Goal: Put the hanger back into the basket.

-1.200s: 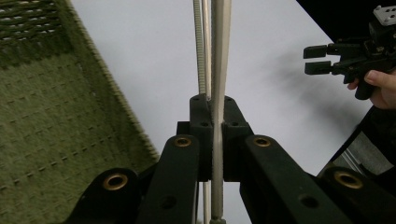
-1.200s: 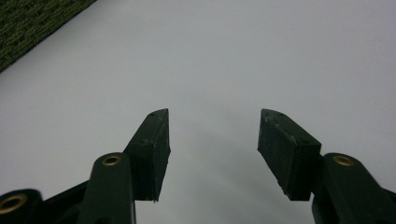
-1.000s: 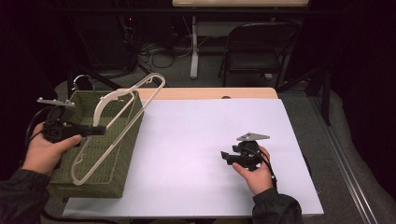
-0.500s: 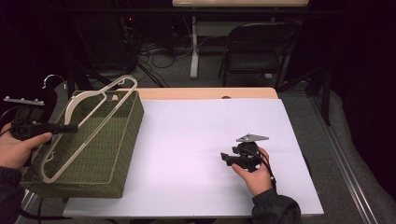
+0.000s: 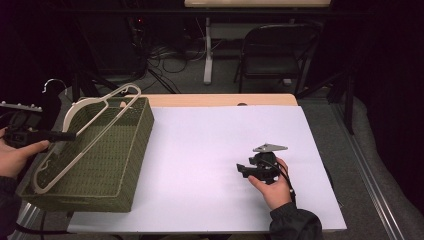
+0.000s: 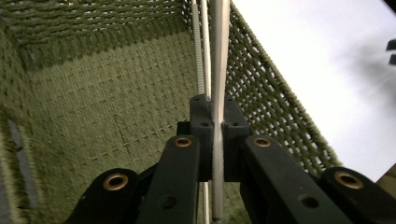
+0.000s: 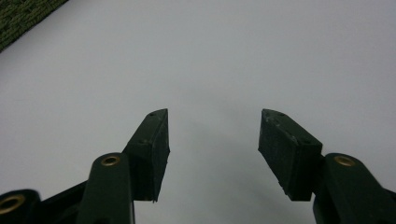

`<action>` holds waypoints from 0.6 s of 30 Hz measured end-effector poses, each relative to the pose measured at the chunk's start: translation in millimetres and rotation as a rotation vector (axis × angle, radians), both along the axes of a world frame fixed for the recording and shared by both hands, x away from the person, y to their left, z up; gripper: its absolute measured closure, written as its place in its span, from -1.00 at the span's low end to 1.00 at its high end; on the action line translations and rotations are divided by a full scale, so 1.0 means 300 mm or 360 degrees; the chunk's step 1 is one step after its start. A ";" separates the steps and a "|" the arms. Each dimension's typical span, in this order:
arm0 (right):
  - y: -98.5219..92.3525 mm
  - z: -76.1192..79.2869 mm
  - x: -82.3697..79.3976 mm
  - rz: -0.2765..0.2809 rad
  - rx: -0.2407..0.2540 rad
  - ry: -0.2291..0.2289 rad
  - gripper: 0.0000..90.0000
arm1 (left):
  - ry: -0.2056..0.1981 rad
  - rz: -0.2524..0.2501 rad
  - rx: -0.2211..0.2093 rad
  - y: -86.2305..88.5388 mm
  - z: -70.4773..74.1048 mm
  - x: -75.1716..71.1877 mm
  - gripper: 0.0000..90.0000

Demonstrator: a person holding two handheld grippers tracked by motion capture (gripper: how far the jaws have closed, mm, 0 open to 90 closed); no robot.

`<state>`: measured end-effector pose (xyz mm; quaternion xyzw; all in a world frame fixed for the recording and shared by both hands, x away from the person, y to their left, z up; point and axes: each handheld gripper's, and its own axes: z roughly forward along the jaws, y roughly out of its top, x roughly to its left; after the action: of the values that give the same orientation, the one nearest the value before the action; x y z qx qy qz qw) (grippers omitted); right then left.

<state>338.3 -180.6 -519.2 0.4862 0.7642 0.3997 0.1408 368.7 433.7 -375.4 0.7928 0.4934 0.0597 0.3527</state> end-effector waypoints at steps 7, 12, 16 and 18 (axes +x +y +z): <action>-0.002 -0.004 -0.001 -0.0006 -0.0015 -0.0005 -0.04 | -0.0032 -0.0080 0.0086 0.017 -0.015 0.012 0.94; -0.003 -0.009 -0.002 -0.0011 -0.0017 0.0003 -0.05 | -0.0020 -0.0109 0.0099 0.032 -0.035 0.012 0.94; -0.011 -0.015 -0.001 -0.0024 -0.0012 0.0014 -0.04 | -0.0029 -0.0115 0.0063 0.045 -0.073 0.010 0.94; -0.014 -0.014 0.000 -0.0027 -0.0003 0.0021 -0.04 | -0.0027 -0.0121 0.0061 0.048 -0.101 0.010 0.94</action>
<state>338.2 -184.8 -523.4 0.4951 0.7614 0.3946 0.1394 371.6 448.0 -405.7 0.8171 0.4587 0.0624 0.3436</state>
